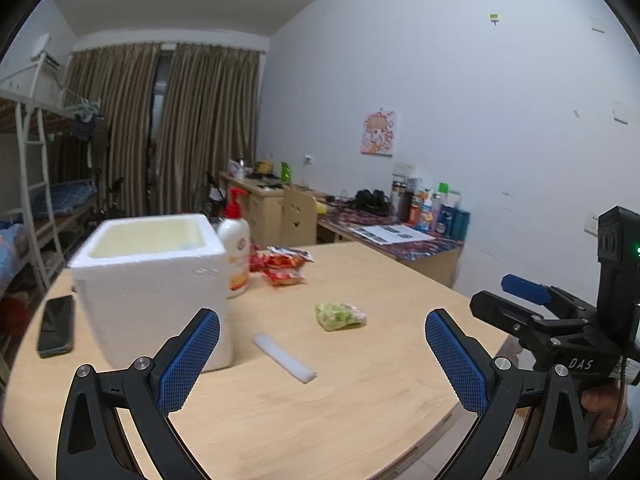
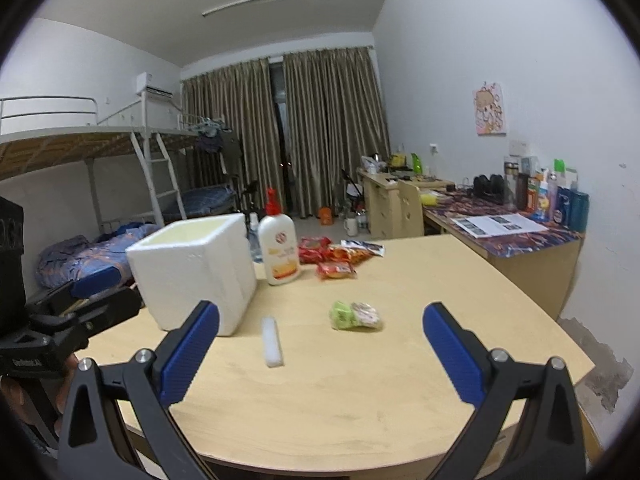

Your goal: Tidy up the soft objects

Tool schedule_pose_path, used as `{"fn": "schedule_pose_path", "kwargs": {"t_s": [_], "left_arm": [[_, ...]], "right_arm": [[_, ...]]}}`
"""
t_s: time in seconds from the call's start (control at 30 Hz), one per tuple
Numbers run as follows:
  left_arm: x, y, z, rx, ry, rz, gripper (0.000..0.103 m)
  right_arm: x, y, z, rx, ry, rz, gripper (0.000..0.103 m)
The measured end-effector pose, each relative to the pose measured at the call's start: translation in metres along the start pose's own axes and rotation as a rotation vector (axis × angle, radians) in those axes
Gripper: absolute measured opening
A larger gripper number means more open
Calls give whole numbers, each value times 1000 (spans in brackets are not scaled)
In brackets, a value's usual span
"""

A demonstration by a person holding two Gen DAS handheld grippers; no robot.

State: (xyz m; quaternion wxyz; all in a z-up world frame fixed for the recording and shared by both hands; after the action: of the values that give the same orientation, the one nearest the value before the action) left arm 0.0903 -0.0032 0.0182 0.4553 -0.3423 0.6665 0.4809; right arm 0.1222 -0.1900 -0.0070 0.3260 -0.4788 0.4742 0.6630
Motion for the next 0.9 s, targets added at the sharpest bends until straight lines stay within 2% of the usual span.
{"fn": "schedule_pose_path", "kwargs": {"t_s": [0.33,0.6,0.9], "left_arm": [[9,-62,2,42,20,125,103],[24,-113,7,6,7,244,103],[42,-155,16,-18,61,345,103]], "right_arm": [[4,-29,-30,39,-40,57,103],[9,-59,-39,33,-34,112,103],[18,-88,-62,14,-68,167,103]]}}
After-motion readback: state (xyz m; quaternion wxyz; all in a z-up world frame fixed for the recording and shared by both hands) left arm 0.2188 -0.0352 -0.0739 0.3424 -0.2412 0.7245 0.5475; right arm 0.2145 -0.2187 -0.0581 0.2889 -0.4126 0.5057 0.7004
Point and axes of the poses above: each gripper's, at about its wrist camera, not at the fingertips, and y roughly against the way its jaws point, z to its left, x to its underside, the point moved 3 cm from there along -y, roughly the way its jaws point, and after that the axes turned 2 degrees about z, right-handed, at the moved point
